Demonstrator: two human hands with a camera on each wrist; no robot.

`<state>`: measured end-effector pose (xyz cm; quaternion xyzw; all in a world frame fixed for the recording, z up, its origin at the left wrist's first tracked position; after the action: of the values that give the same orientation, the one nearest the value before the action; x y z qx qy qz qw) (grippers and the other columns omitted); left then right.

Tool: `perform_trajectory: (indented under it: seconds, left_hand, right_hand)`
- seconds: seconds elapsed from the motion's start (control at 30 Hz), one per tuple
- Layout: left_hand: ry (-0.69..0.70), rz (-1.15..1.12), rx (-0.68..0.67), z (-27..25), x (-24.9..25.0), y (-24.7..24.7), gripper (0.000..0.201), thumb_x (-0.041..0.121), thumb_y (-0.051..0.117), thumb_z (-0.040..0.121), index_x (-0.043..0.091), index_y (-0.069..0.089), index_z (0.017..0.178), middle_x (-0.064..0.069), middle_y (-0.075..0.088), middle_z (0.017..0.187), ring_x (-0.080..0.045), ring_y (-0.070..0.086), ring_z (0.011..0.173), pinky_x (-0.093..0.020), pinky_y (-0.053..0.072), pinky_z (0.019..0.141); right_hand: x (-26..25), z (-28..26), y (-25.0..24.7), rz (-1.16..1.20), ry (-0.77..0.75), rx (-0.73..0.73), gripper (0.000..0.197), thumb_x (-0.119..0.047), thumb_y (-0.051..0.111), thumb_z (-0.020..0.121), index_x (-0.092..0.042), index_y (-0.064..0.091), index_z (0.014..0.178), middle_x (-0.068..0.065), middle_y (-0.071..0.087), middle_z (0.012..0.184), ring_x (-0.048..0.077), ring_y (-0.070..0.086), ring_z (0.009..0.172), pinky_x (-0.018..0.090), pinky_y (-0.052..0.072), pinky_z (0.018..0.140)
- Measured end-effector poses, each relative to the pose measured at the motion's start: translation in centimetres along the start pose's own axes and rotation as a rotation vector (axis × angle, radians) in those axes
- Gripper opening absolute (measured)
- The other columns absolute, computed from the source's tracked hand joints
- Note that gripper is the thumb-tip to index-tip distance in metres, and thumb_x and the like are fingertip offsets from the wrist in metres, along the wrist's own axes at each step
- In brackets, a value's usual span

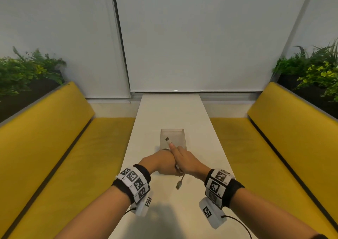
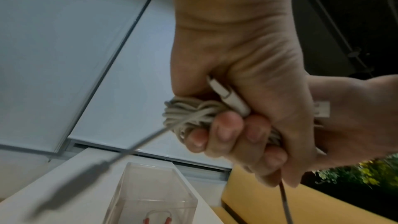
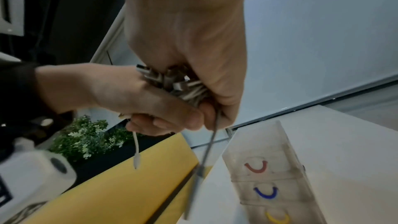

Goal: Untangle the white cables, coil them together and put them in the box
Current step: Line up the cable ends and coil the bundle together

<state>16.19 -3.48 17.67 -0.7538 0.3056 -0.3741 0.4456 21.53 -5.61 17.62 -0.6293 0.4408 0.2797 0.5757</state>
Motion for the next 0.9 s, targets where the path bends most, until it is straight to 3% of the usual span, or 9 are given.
perform_trajectory:
  seconds: [0.07, 0.13, 0.23, 0.37, 0.43, 0.5, 0.6, 0.73, 0.9]
  left_hand:
    - [0.038, -0.006, 0.071, 0.1, 0.2, -0.3, 0.031, 0.034, 0.066, 0.093, 0.013, 0.072, 0.115, -0.008, 0.074, 0.11, -0.025, 0.067, 0.101, -0.035, 0.052, 0.088]
    - [0.057, 0.025, 0.136, 0.2, 0.4, -0.9, 0.031, 0.037, 0.069, 0.092, 0.011, 0.073, 0.108, -0.007, 0.074, 0.103, -0.023, 0.066, 0.094, -0.032, 0.051, 0.083]
    - [0.07, 0.092, 0.202, 0.4, 0.6, -1.5, 0.03, 0.036, 0.071, 0.09, 0.01, 0.072, 0.105, -0.008, 0.074, 0.101, -0.023, 0.065, 0.091, -0.031, 0.048, 0.08]
    - [0.075, 0.05, 0.166, 0.6, 0.5, -1.9, 0.029, 0.029, 0.073, 0.087, 0.011, 0.072, 0.109, -0.007, 0.073, 0.107, -0.025, 0.066, 0.097, -0.033, 0.051, 0.085]
    - [0.068, 0.051, 0.155, 0.8, 0.2, -2.2, 0.033, 0.029, 0.074, 0.086, 0.011, 0.071, 0.113, -0.007, 0.073, 0.109, -0.026, 0.065, 0.099, -0.034, 0.051, 0.087]
    - [0.089, 0.091, 0.17, 0.9, 0.5, -2.6, 0.036, 0.031, 0.075, 0.086, 0.01, 0.07, 0.115, -0.007, 0.072, 0.111, -0.026, 0.065, 0.101, -0.034, 0.051, 0.089]
    - [0.102, 0.156, 0.19, 1.1, 0.6, -2.8, 0.036, 0.033, 0.073, 0.086, 0.01, 0.069, 0.113, -0.006, 0.071, 0.112, -0.025, 0.063, 0.102, -0.032, 0.048, 0.093]
    - [0.078, 0.189, 0.188, 1.0, 0.0, -2.7, 0.031, 0.034, 0.07, 0.085, 0.01, 0.071, 0.104, -0.006, 0.072, 0.101, -0.024, 0.063, 0.091, -0.034, 0.052, 0.084]
    - [0.125, 0.174, 0.207, 0.8, -0.6, -3.0, 0.031, 0.046, 0.065, 0.08, 0.019, 0.071, 0.093, 0.001, 0.071, 0.09, -0.019, 0.064, 0.082, -0.035, 0.054, 0.075]
  right_hand:
    - [0.6, 0.4, -0.1, 0.136, -0.005, 0.013, 0.081, -0.058, 0.025, 0.101, 0.016, 0.054, 0.116, 0.035, 0.061, 0.113, 0.041, 0.063, 0.098, 0.043, 0.054, 0.087]
    - [1.8, 0.8, -0.3, 0.246, 0.03, 0.088, 0.077, -0.066, 0.03, 0.092, 0.0, 0.061, 0.114, 0.023, 0.067, 0.112, 0.036, 0.064, 0.105, 0.057, 0.05, 0.097]
    - [2.7, 1.5, -0.6, 0.326, 0.033, 0.141, 0.076, -0.082, 0.03, 0.08, -0.022, 0.064, 0.112, 0.001, 0.069, 0.113, 0.019, 0.063, 0.109, 0.052, 0.05, 0.101]
    - [1.2, 0.7, -0.4, 0.341, 0.077, 0.097, 0.087, -0.093, 0.02, 0.075, -0.029, 0.058, 0.119, -0.005, 0.064, 0.12, 0.015, 0.059, 0.115, 0.04, 0.045, 0.105]
    - [0.7, 0.4, -0.3, 0.335, 0.039, 0.096, 0.075, -0.085, 0.015, 0.083, -0.034, 0.051, 0.124, -0.007, 0.058, 0.122, 0.014, 0.055, 0.116, 0.034, 0.043, 0.102]
    - [0.7, 0.3, -0.8, 0.361, -0.031, 0.19, 0.055, -0.068, 0.015, 0.097, -0.035, 0.055, 0.117, -0.005, 0.063, 0.117, 0.012, 0.059, 0.112, 0.029, 0.049, 0.092]
    - [1.0, 0.1, -1.4, 0.394, -0.082, 0.294, 0.042, -0.043, 0.022, 0.106, -0.026, 0.06, 0.112, -0.002, 0.066, 0.112, 0.019, 0.061, 0.112, 0.035, 0.055, 0.087]
    - [1.1, 0.3, -0.9, 0.464, -0.058, 0.169, 0.038, -0.045, 0.032, 0.104, -0.023, 0.059, 0.12, -0.003, 0.062, 0.121, 0.013, 0.057, 0.118, 0.028, 0.049, 0.087]
    - [0.3, -0.1, -1.2, 0.594, -0.102, -0.043, 0.038, -0.031, 0.032, 0.106, -0.022, 0.065, 0.123, 0.005, 0.066, 0.125, 0.018, 0.063, 0.117, 0.039, 0.053, 0.098]
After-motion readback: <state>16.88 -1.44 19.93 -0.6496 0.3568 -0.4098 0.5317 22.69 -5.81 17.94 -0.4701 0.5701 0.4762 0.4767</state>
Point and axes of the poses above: each hand's wrist, its own z-axis towards the middle knuckle, its own y-axis out of the palm, x = y × z, the point moved 8 cm from there along z, towards the middle knuckle
